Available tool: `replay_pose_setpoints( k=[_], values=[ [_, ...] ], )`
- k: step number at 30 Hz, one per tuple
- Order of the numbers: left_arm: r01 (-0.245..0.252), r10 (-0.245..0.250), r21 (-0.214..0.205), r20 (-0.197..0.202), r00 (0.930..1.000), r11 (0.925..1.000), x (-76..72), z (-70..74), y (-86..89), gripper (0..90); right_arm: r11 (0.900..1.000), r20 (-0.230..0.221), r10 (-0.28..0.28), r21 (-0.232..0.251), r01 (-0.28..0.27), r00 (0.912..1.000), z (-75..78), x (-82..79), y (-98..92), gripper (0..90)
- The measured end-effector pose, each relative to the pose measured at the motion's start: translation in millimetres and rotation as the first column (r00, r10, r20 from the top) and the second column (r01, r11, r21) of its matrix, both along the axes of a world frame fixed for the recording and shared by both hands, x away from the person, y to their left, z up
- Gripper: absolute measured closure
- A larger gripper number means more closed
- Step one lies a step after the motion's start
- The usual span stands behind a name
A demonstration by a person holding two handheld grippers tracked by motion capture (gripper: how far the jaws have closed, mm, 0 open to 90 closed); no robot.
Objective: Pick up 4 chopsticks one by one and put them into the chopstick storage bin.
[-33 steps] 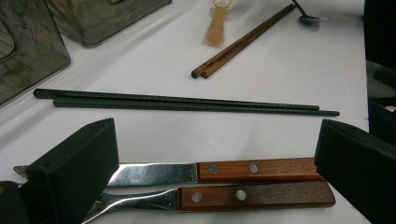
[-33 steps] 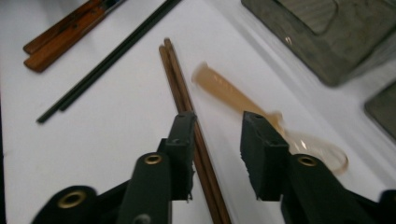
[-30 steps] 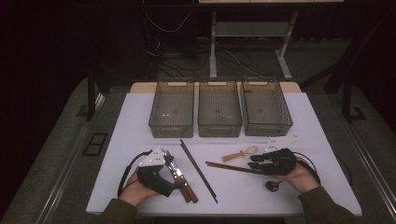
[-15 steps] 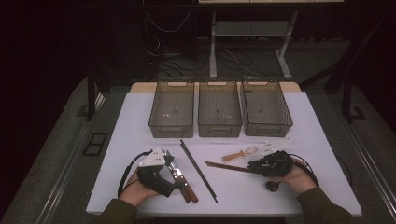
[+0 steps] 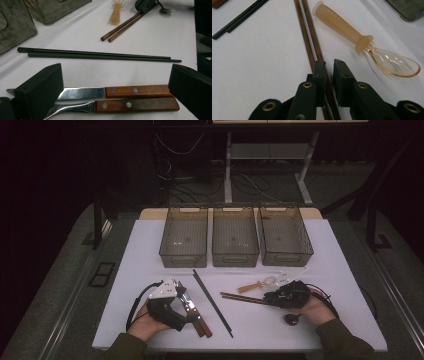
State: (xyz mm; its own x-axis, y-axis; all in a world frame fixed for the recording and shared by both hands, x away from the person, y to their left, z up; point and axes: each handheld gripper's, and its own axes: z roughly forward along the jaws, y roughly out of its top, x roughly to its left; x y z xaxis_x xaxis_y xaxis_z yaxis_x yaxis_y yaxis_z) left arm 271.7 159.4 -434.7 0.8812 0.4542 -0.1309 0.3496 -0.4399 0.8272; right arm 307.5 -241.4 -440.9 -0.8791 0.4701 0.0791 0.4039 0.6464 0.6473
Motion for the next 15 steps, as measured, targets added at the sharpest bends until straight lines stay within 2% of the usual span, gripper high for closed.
replay_pose_setpoints(
  k=[10,15],
  values=[
    [-0.001,0.001,-0.002,0.0,1.0,1.0,0.0,-0.3,-0.3,0.0,0.9998,-0.005,0.021,0.002,-0.021,0.9998,-3.8,5.8,-1.1,76.8],
    [0.001,-0.001,-0.002,-0.001,1.0,1.0,0.0,-0.5,-0.6,0.0,0.9985,0.026,0.051,-0.02,-0.05,0.9984,-4.2,4.1,-0.6,76.6]
  ],
)
